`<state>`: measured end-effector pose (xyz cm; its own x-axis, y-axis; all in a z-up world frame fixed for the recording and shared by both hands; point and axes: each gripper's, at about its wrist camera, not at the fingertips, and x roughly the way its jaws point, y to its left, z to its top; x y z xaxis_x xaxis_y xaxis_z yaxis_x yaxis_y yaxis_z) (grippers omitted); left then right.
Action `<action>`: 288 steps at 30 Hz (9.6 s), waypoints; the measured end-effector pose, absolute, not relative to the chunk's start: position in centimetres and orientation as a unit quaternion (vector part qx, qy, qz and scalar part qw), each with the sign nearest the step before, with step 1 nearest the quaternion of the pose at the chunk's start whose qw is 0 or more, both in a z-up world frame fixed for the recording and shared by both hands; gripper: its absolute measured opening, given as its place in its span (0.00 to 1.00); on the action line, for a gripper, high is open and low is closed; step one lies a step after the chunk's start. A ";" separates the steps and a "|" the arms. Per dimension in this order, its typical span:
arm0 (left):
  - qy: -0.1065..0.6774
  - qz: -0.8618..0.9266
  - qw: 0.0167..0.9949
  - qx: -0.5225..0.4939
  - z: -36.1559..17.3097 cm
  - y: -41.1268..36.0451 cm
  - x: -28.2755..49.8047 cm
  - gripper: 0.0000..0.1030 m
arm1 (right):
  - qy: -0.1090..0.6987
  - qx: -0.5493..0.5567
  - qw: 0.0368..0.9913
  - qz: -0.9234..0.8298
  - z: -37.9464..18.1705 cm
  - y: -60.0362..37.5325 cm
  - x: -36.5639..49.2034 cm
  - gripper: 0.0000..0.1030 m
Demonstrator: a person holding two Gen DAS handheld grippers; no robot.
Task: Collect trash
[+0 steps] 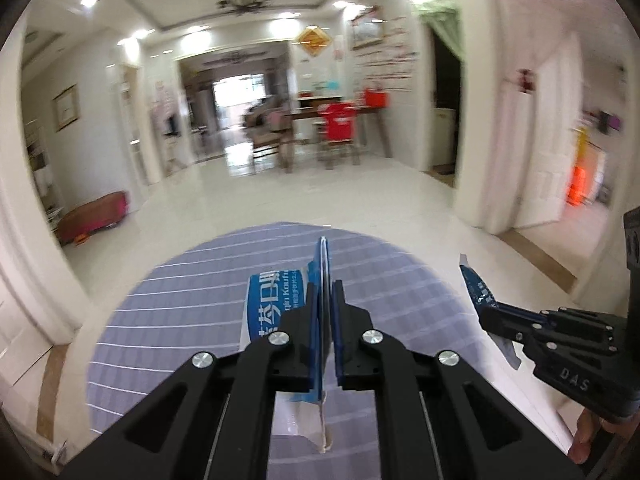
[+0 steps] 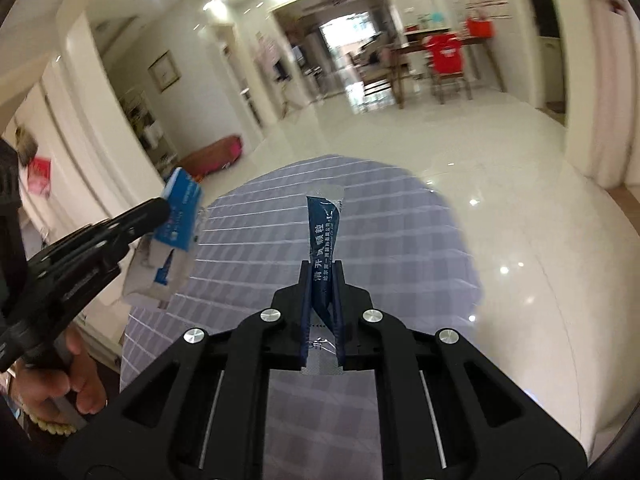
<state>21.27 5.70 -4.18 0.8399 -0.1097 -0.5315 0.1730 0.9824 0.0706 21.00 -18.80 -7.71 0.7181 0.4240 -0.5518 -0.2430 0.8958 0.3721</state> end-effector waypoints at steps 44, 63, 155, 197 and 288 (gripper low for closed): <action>0.384 -0.305 0.853 0.177 -18.3 -26.8 15.6 0.07 | 0.338 0.295 0.892 -0.063 -18.2 -44.2 5.8 0.56; 0.358 -0.230 0.888 0.174 -14.4 -23.7 14.0 0.82 | 0.303 0.277 0.910 -0.060 -14.1 -42.6 4.0 0.59; 0.132 -0.059 0.985 0.097 5.9 -7.3 -11.5 0.92 | 0.109 0.150 0.979 0.084 1.8 -29.9 -11.4 0.85; 0.134 -0.059 0.984 0.100 5.1 -7.6 -11.4 0.92 | 0.114 0.150 0.978 0.087 0.7 -29.0 -11.0 0.85; 0.149 -0.067 0.982 0.096 1.8 -7.6 -10.3 0.93 | 0.134 0.152 0.976 0.077 -0.1 -27.8 -10.6 0.85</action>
<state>-10.25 -7.65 1.78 0.9468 -0.1036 -0.3048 0.1606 0.9725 0.1685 -10.64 -27.75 -0.13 0.9524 0.1912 -0.2375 -0.1100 0.9419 0.3172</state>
